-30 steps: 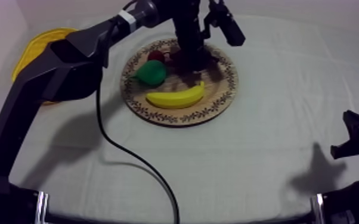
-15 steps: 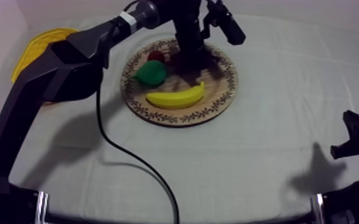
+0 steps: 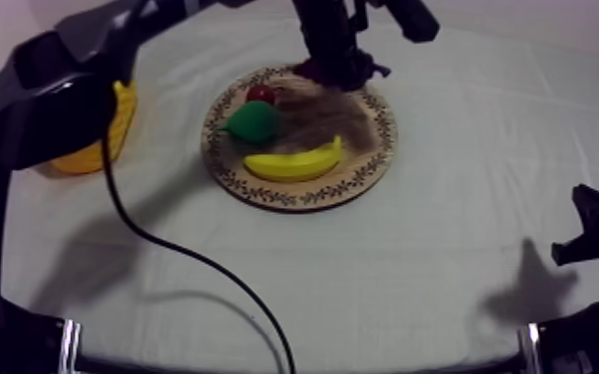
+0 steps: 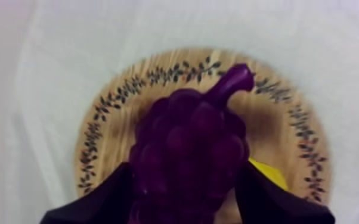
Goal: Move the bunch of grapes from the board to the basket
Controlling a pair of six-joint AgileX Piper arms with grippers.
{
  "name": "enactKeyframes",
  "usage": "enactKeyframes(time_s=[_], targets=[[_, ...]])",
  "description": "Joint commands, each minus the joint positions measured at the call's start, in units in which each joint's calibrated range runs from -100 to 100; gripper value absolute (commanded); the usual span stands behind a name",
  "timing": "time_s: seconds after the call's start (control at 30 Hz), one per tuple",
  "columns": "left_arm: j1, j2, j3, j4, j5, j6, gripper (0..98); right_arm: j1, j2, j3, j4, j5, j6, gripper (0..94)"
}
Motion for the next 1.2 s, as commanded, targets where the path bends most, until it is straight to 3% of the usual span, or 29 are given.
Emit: enactKeyframes(time_s=[0.0,0.23,0.47,1.17], targets=[[0.5,-7.0,2.8,-0.63,0.4,0.5,40.9,0.0,0.0,0.0,0.0,0.0,0.0,0.3],[1.2,-15.4,10.1,-1.64,1.2,1.8,42.8,0.0,0.0,0.0,0.0,0.0,0.0,0.3],[-2.6,-20.1,17.0,-1.33,0.9,2.5,44.2,0.0,0.0,0.0,0.0,0.0,0.0,0.3],[-27.6,-31.2,27.8,-1.23,0.9,5.0,42.4,0.0,0.0,0.0,0.0,0.0,0.0,0.3]])
